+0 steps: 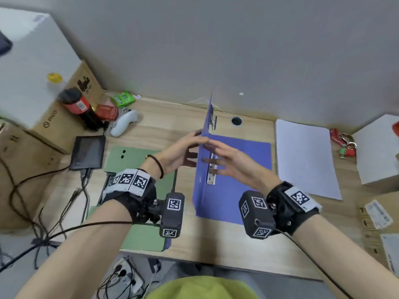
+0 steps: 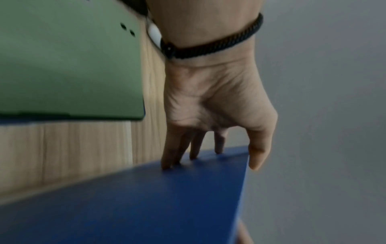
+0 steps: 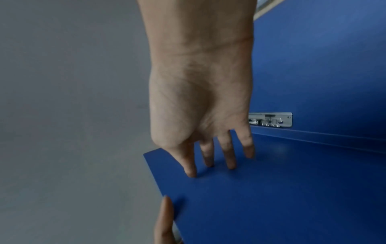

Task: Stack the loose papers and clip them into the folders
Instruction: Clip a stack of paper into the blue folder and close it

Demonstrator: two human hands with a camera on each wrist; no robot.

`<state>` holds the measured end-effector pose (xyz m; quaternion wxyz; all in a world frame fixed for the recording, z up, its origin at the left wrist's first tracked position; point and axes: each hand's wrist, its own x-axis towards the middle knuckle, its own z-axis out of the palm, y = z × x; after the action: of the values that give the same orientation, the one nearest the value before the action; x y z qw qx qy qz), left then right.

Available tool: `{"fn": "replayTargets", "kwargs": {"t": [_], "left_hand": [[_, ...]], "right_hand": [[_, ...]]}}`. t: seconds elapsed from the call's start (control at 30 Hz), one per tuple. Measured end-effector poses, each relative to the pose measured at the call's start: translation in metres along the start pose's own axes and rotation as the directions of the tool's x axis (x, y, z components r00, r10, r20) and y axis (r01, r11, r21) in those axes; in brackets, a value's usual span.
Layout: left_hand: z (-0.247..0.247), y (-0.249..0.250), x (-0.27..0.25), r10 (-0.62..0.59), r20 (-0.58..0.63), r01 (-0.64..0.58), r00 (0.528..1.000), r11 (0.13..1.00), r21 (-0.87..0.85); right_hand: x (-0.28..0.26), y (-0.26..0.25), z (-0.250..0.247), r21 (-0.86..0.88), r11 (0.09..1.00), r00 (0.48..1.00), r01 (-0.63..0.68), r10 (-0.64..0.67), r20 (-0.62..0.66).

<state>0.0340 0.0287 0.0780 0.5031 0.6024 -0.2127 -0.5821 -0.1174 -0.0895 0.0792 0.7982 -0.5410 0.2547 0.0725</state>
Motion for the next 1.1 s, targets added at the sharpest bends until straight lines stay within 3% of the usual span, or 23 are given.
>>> {"fn": "replayTargets", "kwargs": {"t": [0.1, 0.2, 0.33, 0.4, 0.47, 0.57, 0.7, 0.83, 0.93, 1.03, 1.1], "left_hand": [[-0.039, -0.007, -0.023, 0.006, -0.088, -0.009, 0.996, 0.999, -0.038], [-0.075, -0.026, -0.042, -0.024, -0.249, 0.028, 0.968, 1.000, 0.011], [-0.102, -0.066, -0.043, 0.051, -0.562, 0.050, 0.826, 0.986, 0.162], [-0.108, -0.089, -0.034, 0.064, -0.613, 0.189, 0.787, 0.922, 0.338], [-0.107, -0.107, -0.020, 0.035, -0.615, 0.366, 0.788, 0.776, 0.513], [-0.092, -0.125, 0.000, -0.098, -0.512, 0.436, 0.854, 0.673, 0.598], [-0.074, -0.138, 0.012, -0.187, -0.482, 0.460, 0.856, 0.702, 0.544], [-0.076, -0.146, 0.018, -0.149, -0.523, 0.460, 0.839, 0.709, 0.535], [-0.072, -0.143, 0.022, -0.110, -0.577, 0.460, 0.809, 0.730, 0.506], [-0.064, -0.138, 0.025, -0.118, -0.601, 0.501, 0.791, 0.688, 0.524], [-0.056, -0.134, 0.030, -0.120, -0.629, 0.512, 0.768, 0.705, 0.491]], "right_hand": [[0.014, 0.009, 0.011, -0.083, 0.994, 0.997, -0.075, 0.075, -0.003], [0.018, 0.035, -0.003, -0.120, 0.980, 0.984, -0.159, 0.147, -0.102], [0.004, 0.095, -0.043, -0.165, 0.927, 0.914, -0.338, 0.281, -0.292], [-0.009, 0.118, -0.058, -0.175, 0.908, 0.878, -0.380, 0.295, -0.377], [-0.021, 0.130, -0.069, -0.209, 0.889, 0.854, -0.408, 0.290, -0.431], [-0.031, 0.139, -0.085, -0.238, 0.865, 0.820, -0.442, 0.283, -0.498], [-0.045, 0.147, -0.101, -0.240, 0.851, 0.761, -0.467, 0.249, -0.598], [-0.052, 0.143, -0.107, -0.207, 0.851, 0.757, -0.484, 0.288, -0.586], [-0.060, 0.136, -0.112, -0.089, 0.872, 0.735, -0.482, 0.347, -0.583], [-0.068, 0.134, -0.114, -0.050, 0.888, 0.754, -0.456, 0.356, -0.552], [-0.071, 0.134, -0.115, -0.027, 0.901, 0.769, -0.434, 0.355, -0.532]]}}
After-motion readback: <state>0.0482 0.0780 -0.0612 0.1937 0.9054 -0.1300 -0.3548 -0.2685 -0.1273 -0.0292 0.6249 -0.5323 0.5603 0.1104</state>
